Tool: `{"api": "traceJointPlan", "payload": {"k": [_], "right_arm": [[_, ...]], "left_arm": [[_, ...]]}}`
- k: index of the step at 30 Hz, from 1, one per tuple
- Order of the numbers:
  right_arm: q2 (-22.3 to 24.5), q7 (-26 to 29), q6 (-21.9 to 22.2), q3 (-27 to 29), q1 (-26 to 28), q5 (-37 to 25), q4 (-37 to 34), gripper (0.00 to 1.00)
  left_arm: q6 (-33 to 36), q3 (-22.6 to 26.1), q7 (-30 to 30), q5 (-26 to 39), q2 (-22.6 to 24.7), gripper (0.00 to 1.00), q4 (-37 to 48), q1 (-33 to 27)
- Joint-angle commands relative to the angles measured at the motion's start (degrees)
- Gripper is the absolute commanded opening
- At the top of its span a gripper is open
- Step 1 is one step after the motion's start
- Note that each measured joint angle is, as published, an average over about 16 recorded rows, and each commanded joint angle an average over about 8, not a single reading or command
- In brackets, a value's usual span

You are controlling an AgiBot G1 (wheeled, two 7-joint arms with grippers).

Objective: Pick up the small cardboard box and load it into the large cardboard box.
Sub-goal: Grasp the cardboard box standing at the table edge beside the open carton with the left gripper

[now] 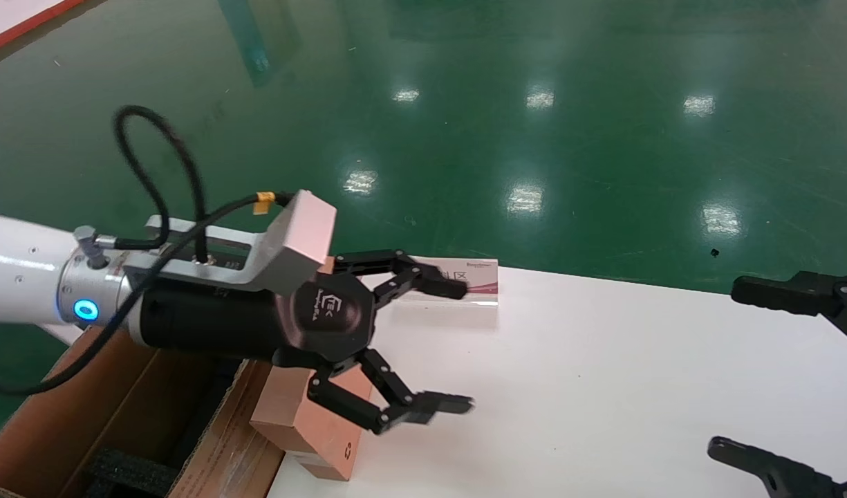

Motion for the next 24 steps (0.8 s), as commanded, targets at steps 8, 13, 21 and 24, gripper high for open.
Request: {"api": "traceJointPlan", "payload": {"k": [8, 13, 21, 24], "right_arm": [[0.01, -0.02, 0.01, -0.04, 0.01, 0.03, -0.01, 1.0], [0.02, -0.03, 0.02, -0.06, 0.02, 0.04, -0.01, 1.0], [0.04, -0.05, 0.04, -0.1, 0.02, 0.06, -0.01, 1.0], [0.04, -0.06, 0.04, -0.11, 0.03, 0.07, -0.01, 1.0]], "left_arm": [[3.8, 10.42, -14.48, 17.41, 1.29, 1.0, -0.91, -13.65], [4.42, 18.05, -21.92, 24.22, 2.79, 1.0, -1.03, -20.91], [4.72, 30.27, -32.81, 26.37, 4.37, 1.0, -1.02, -29.42], [4.68, 34.05, -35.29, 25.05, 4.3, 1.0, -1.03, -31.95]]}}
